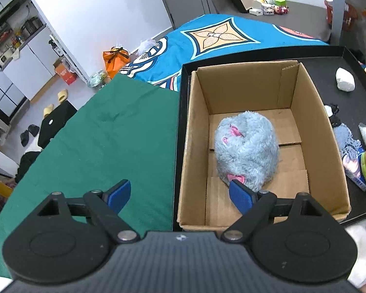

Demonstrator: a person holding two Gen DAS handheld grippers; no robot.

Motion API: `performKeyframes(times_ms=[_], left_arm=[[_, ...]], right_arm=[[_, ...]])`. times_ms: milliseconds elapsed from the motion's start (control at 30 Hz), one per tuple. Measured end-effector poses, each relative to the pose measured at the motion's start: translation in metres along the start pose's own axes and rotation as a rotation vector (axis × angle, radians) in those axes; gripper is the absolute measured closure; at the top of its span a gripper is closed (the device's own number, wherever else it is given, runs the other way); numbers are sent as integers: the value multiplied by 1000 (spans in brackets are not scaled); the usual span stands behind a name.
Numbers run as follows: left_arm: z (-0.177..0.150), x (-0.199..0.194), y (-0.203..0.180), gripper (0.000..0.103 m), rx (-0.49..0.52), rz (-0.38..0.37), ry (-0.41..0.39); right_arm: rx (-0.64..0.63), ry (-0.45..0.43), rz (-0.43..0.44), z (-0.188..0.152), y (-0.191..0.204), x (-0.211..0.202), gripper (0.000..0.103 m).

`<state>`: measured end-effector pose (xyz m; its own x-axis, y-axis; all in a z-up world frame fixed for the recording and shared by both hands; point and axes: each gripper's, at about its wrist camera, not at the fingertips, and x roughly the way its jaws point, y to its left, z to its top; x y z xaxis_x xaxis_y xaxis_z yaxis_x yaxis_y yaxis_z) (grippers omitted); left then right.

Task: Organize soft objects
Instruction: 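Move the right gripper to the clear plastic bag and grasp it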

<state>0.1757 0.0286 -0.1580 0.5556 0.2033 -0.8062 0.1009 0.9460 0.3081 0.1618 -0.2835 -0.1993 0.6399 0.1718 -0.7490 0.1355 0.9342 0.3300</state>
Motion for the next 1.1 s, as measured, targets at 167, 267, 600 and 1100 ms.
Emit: performKeyframes(times_ms=[167, 267, 600, 1100], left_arm=[[2, -1, -7, 16, 35, 23, -8], [3, -2, -10, 16, 45, 26, -12], [7, 2, -18, 10, 68, 42, 2], [6, -1, -22, 9, 101, 49, -3]], right_arm=[[72, 19, -9, 0, -14, 9, 31], [102, 47, -9, -1, -19, 17, 31], [116, 138, 1, -7, -23, 34, 55], [65, 91, 48, -4, -13, 16, 90]])
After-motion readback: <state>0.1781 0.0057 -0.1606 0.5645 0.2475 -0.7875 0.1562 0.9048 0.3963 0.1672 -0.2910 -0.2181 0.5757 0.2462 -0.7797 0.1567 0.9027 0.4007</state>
